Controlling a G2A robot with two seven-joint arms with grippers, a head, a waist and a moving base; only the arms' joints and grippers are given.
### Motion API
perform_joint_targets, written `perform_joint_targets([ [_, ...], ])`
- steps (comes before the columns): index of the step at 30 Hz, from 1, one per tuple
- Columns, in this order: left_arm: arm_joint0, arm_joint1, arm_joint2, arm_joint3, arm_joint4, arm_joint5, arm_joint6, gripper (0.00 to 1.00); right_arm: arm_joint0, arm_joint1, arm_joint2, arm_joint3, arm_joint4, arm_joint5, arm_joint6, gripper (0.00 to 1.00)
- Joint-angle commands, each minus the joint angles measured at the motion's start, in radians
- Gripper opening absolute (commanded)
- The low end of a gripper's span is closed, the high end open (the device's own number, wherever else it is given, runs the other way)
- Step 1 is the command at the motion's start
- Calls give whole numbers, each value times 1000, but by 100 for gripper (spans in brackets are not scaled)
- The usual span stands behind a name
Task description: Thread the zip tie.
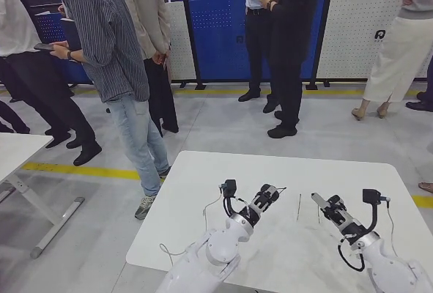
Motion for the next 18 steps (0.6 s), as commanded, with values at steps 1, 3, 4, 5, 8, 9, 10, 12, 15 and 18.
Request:
perform_joint_targets([
  [1,1,0,-3,3,9,1,17,0,0,0,0,0,0,0,0,100],
  [3,5,-3,-3,11,24,-8,86,0,-1,-3,-4,-2,35,8,-6,100],
  [4,4,-5,-3,14,22,-9,103,0,0,-4,-1,0,59,10,-10,100],
  [5,3,-6,-7,20,37,-14,144,0,-1,-5,9,5,114,9,-16,100],
  [8,7,-10,-11,30,33,-25,191,0,-8,-4,58,29,226,0,-30,100],
  [9,9,-11,-12,33,36,-28,205,0,-13,-4,75,35,273,0,-37,100],
  [10,10,-11,-11,36,36,-29,204,0,-18,-3,93,42,303,0,-40,100],
  [12,12,-13,-11,48,44,-27,219,0,-32,-1,131,54,349,0,-53,100],
  [15,9,-17,-1,66,42,-18,227,0,-46,3,171,67,377,0,-55,100],
  [18,8,-19,4,71,40,-19,230,0,-48,3,175,68,382,0,-54,100],
])
